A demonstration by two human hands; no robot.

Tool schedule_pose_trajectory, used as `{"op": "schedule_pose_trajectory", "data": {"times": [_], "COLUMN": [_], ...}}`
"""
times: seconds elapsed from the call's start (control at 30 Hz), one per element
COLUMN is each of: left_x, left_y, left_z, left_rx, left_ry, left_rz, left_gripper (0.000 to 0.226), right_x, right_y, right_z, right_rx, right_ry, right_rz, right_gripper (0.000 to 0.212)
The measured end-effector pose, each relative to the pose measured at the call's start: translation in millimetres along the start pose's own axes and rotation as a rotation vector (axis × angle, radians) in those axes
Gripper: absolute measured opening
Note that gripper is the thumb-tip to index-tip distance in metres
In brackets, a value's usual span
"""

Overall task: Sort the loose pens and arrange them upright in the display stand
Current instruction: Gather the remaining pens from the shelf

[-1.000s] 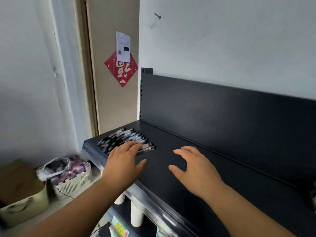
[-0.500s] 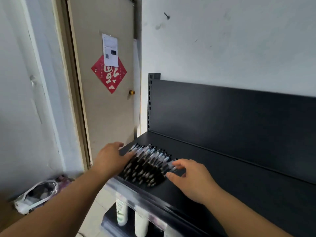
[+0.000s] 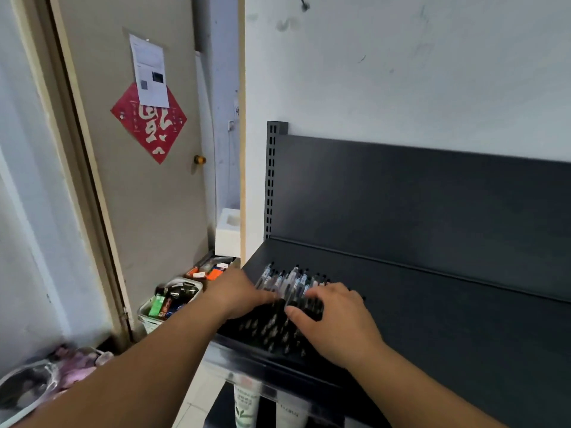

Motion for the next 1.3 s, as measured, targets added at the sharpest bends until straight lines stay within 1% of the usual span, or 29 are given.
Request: {"op": "schedule_pose_trajectory", "data": {"times": [0.07, 0.17, 0.23, 0.4, 0.5, 0.57, 0.7, 0.87, 1.03, 1.17, 1.3], "left_x": [-3.8, -7.7, -11.6, -17.0, -16.5, -15.3, -15.0, -12.0, -10.5, -13.1, -13.7], "left_y": [-0.6, 0.5, -0.5, -6.0, -9.0, -10.3, -13.8, -8.9, -8.8, -15.0, -15.1], "left_z": [-2.2, -7.3, -10.3, -10.5, -9.6, -8.7, -11.0, -12.0, -9.4, -9.5, -11.2], "left_rx": [-0.025, -0.074, -0.084, 0.083, 0.151, 0.152, 0.180, 0.274, 0.269, 0.296, 0.341], "left_ry": [-0.008, -0.047, -0.055, -0.028, -0.035, -0.031, -0.015, -0.016, -0.014, 0.011, 0.002], "left_rz": [-0.022, -0.045, -0.045, -0.050, -0.058, -0.069, -0.113, -0.166, -0.162, -0.120, -0.112], "left_gripper": [0.060, 0.046, 0.043, 0.039, 0.036, 0.037, 0.038, 0.034, 0.033, 0.031, 0.027], "right_x": [0.8, -1.1, -3.6, -16.5, -26.7, -30.3, -31.3, -31.5, -31.3, -31.1, -30.2], "right_y": [-0.7, -4.8, -10.3, -16.6, -18.1, -19.1, -17.5, -18.8, -20.4, -18.5, -22.0], "right_z": [-2.4, -4.6, -6.5, -11.6, -13.5, -13.8, -16.7, -18.3, -14.4, -14.0, -14.3], "right_rx": [0.003, 0.018, 0.045, 0.097, 0.077, 0.073, 0.098, 0.128, 0.109, 0.120, 0.137], "right_ry": [0.010, 0.036, 0.043, 0.026, -0.013, -0.037, -0.034, -0.033, -0.028, -0.009, -0.035], "right_rz": [-0.033, -0.064, -0.074, -0.134, -0.203, -0.229, -0.223, -0.233, -0.233, -0.220, -0.239], "right_gripper": [0.067, 0.072, 0.075, 0.083, 0.076, 0.071, 0.060, 0.063, 0.046, 0.046, 0.054]}}
Point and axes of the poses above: each hand's wrist, its own x-axis away from the middle knuckle, its own z-axis out of the back of the hand, y = z × x, the point moved 4 cm from there along -x, towards the middle knuckle, and after that the axes turned 14 degrees about -x, right-handed, at the moved point
